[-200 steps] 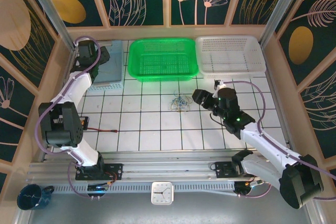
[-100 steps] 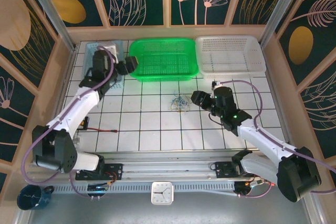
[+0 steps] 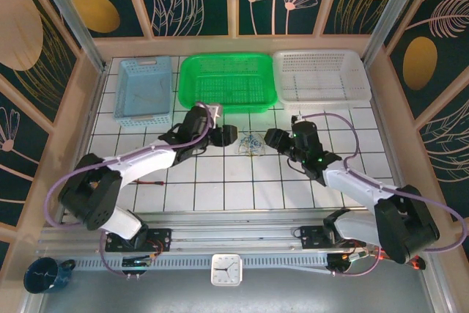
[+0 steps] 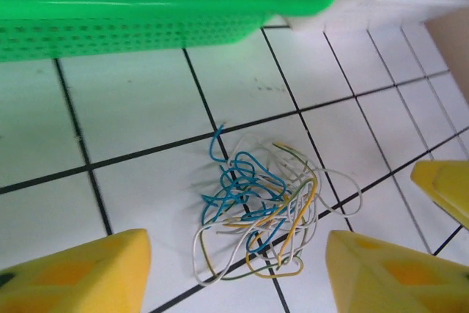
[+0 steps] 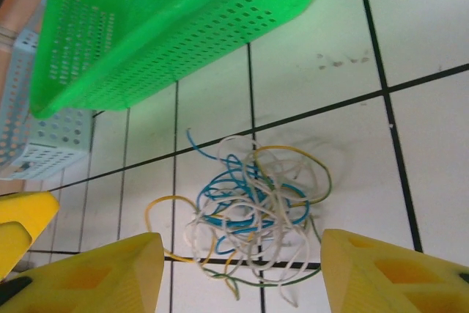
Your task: Untangle the cables
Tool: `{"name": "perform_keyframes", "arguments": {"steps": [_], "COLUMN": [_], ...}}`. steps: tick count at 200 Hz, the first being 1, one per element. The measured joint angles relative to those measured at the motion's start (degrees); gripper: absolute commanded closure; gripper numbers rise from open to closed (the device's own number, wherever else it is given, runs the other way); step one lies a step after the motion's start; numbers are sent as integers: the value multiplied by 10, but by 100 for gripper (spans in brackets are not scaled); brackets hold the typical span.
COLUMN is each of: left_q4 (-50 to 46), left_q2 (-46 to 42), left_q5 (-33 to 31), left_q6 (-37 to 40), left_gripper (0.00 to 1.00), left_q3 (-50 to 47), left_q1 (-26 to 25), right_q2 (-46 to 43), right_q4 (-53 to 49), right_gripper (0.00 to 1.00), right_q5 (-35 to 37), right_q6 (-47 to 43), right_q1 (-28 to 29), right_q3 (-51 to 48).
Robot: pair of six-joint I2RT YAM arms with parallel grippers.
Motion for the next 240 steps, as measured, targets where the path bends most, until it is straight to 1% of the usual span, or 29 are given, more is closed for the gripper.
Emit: {"name": "perform_keyframes", "arguments": {"steps": [28,63,96,119,157,174,216,240], "left_q4": [1,9,9,11,17,18,18,18], "left_q2": [45,65,83,89,102,119,142,145], "left_q5": [2,6,13,14,14,14,15,14], "left_q6": [7,15,17,17,19,21,30,30], "left_gripper": [45,53,55,55,63,65,79,91], "left_q3": [35,46,46,46,55,70,86,87], "left_q1": [-18,-36,-49,-50,-50,-50,-50,-50], "right_q2": [24,67,109,130,153,164,192,207], "right_q4": [21,53,72,85,108,118,136,147], "right_gripper": [43,45,46,46,46,46,46,47], "right_q5": [13,15,11,7,-2,-3,-14,-17], "right_q6": [10,14,24,25,29,32,42,45], "right_q1": [0,0,0,0,0,0,0,0], "right_q3": [-7,-7,-1,7,18,22,32,35]}}
